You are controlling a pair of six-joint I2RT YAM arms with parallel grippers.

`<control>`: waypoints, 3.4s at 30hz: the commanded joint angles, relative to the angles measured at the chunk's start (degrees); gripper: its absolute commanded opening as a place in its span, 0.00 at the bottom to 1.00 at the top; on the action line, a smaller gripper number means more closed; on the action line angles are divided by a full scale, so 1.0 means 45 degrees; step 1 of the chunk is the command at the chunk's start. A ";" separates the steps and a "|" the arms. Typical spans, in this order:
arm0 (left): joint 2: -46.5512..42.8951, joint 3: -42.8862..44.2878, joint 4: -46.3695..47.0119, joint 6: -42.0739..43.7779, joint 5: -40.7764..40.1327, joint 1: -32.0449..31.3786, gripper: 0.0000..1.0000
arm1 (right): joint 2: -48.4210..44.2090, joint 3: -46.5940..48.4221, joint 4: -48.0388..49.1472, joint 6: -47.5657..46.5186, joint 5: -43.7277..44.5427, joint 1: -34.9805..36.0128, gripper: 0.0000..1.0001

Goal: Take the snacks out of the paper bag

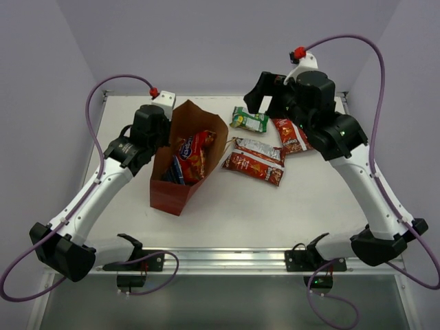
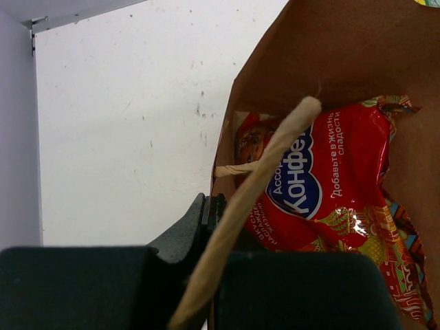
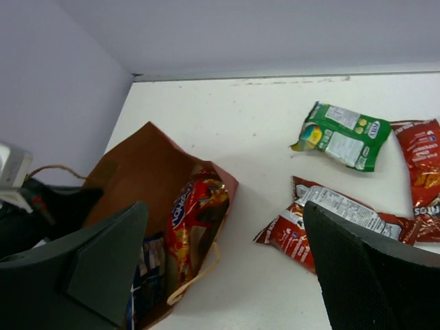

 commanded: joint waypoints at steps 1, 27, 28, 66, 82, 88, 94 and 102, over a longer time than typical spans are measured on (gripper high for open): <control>-0.0154 0.0453 0.1375 -0.0070 0.0154 0.0074 0.00 | 0.0435 0.0216 -0.0168 -0.0518 -0.0764 0.0625 0.98; -0.0486 0.1234 0.0399 -0.0324 -0.0138 -0.0082 0.00 | 0.6317 0.1627 -0.1221 0.1473 -0.2877 0.3107 0.93; -0.0486 0.1234 0.0360 -0.0324 -0.0158 -0.0063 0.00 | 0.6238 0.1430 -0.1240 0.1513 -0.2741 0.3107 0.93; -0.0252 0.1156 0.0281 -0.0637 0.0096 -0.0082 0.00 | 0.4774 0.0876 0.1728 0.0166 -0.3187 0.3088 0.00; -0.0173 0.1137 0.0262 -0.0715 0.0233 -0.0063 0.00 | 0.4538 0.3381 0.1513 -0.0323 -0.5140 0.3088 0.00; -0.0135 0.0961 0.0028 -0.0753 -0.0118 -0.0063 0.00 | 0.4168 0.3887 0.1787 -0.0556 -0.5435 0.3068 0.00; 0.0061 0.0922 -0.0246 -0.1086 -0.0392 -0.0082 0.00 | 0.3719 0.5800 0.1806 -0.0577 -0.5375 0.2601 0.00; 0.0315 0.0766 -0.0246 -0.1183 -0.0723 -0.0062 0.00 | 0.2373 0.6156 0.2742 -0.0362 -0.5143 0.1859 0.00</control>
